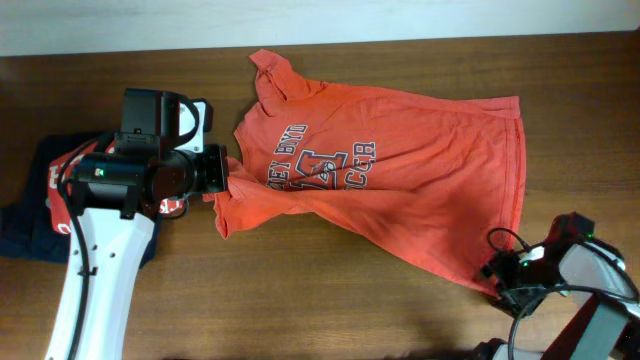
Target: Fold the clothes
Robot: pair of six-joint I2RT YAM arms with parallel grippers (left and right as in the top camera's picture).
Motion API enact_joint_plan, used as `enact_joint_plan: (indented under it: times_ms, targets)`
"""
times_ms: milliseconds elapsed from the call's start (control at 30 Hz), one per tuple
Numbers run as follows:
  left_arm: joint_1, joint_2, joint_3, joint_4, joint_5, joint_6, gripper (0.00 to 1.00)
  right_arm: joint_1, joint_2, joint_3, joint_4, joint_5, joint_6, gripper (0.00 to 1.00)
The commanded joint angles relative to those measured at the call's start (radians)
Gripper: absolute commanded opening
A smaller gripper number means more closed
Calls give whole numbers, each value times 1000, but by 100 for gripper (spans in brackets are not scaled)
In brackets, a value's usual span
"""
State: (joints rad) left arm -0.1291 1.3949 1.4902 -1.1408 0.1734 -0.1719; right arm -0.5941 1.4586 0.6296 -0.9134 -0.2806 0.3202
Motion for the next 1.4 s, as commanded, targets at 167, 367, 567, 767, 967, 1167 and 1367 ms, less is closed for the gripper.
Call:
enact_joint_plan:
  times_ms: [167, 367, 567, 767, 967, 1167, 1367]
  targets:
    - [-1, -13, 4, 2, -14, 10, 1, -3, -41, 53, -38, -30, -9, 4]
    - [-1, -22, 4, -12, -13, 10, 0, -3, -198, 267, -270, 37, -20, 4]
    - [-1, -87, 5, -73, -13, 10, 1, -3, -264, 373, -381, 83, -20, 4]
    - [-1, -194, 5, -156, -13, 10, 1, -3, -359, 486, -486, 87, -28, 4]
    - [-1, -172, 5, -123, -18, 20, 0, -2, -338, 534, -423, 116, 0, 4]
    - [-2, -43, 5, -23, -13, 59, 1, -2, -187, 534, -296, 48, -1, 4]
    - [-2, 157, 5, 145, -3, 100, 1, -2, 18, 534, -71, -113, -1, 4]
